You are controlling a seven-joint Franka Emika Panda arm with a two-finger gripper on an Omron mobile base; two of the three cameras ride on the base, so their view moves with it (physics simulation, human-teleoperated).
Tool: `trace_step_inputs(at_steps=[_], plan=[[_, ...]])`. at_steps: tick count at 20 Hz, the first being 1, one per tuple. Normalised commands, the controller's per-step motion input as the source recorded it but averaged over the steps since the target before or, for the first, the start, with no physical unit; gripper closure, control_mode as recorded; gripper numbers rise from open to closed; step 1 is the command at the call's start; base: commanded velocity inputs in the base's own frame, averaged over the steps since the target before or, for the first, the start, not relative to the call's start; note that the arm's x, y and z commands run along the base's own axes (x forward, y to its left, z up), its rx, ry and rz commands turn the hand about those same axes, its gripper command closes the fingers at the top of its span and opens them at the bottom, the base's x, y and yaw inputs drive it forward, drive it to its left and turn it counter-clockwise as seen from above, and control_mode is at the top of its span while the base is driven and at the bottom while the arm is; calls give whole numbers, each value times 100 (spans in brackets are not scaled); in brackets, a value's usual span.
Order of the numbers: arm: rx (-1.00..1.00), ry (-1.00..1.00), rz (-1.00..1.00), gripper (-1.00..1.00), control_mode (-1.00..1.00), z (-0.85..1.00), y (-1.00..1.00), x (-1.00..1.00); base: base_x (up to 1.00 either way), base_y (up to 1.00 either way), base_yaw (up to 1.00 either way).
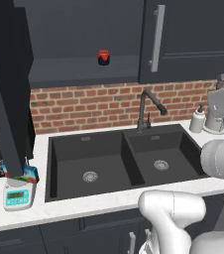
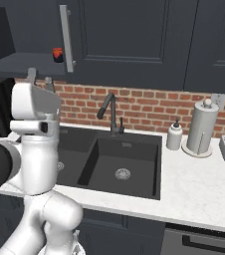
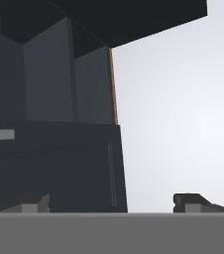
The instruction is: Pick the boxed food and place it on the digital scale for weighing, and close the cabinet.
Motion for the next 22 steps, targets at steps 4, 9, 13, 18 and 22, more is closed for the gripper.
trace_step_inputs(at_steps=[4,9,13,18,22], plan=[[8,-3,0,-100,-100,-19,56,-10,0,0,0],[2,-2,0,-100,-100,-34,49,-30,0,0,0],[2,-3,0,-100,-100,-77,62,-9,0,0,0],[8,-10,0,-100,-100,-91,18,-55,0,0,0],[6,-16,0,-100,-100,-99,31,-65,0,0,0]])
